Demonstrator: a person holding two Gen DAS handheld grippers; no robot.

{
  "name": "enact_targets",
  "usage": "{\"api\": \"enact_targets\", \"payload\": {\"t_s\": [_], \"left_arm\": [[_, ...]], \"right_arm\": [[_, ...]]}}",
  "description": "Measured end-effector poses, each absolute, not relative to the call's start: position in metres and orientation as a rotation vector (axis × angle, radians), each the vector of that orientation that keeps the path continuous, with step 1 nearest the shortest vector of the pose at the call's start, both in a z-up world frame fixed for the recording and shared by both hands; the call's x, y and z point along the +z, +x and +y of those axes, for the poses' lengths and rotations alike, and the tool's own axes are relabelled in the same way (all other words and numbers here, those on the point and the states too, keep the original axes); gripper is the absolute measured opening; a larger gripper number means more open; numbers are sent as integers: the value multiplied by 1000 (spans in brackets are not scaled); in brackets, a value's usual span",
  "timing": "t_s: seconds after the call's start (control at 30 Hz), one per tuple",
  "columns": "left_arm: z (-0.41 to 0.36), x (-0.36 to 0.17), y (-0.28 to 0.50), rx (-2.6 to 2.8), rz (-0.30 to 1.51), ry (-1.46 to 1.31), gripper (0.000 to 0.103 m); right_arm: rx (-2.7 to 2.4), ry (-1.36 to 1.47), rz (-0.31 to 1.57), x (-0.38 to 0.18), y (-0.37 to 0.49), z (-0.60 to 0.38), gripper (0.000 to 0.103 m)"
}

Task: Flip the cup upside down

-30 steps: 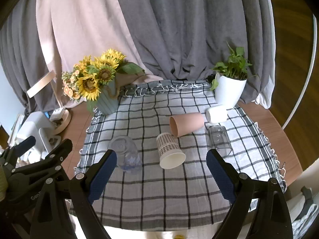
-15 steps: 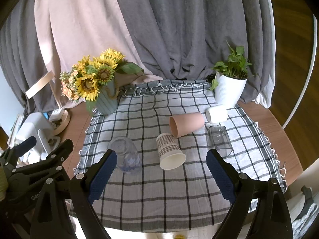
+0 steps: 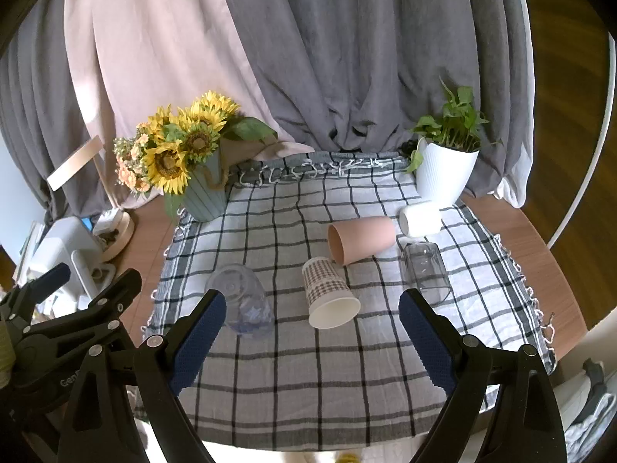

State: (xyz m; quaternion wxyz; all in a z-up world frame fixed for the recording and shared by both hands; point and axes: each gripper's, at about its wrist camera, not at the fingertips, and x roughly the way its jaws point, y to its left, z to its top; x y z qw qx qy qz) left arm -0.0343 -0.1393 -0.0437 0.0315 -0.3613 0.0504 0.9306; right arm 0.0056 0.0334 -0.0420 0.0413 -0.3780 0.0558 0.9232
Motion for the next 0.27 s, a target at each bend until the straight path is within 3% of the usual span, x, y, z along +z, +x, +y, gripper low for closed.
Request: {"api": "enact_targets", "payload": {"t_s": [0.27], "left_arm": [[-138,-46,-36,2863,153,-1110,103]], "right_arm": [[2826,-1158,173,-43,5,33,91]]}}
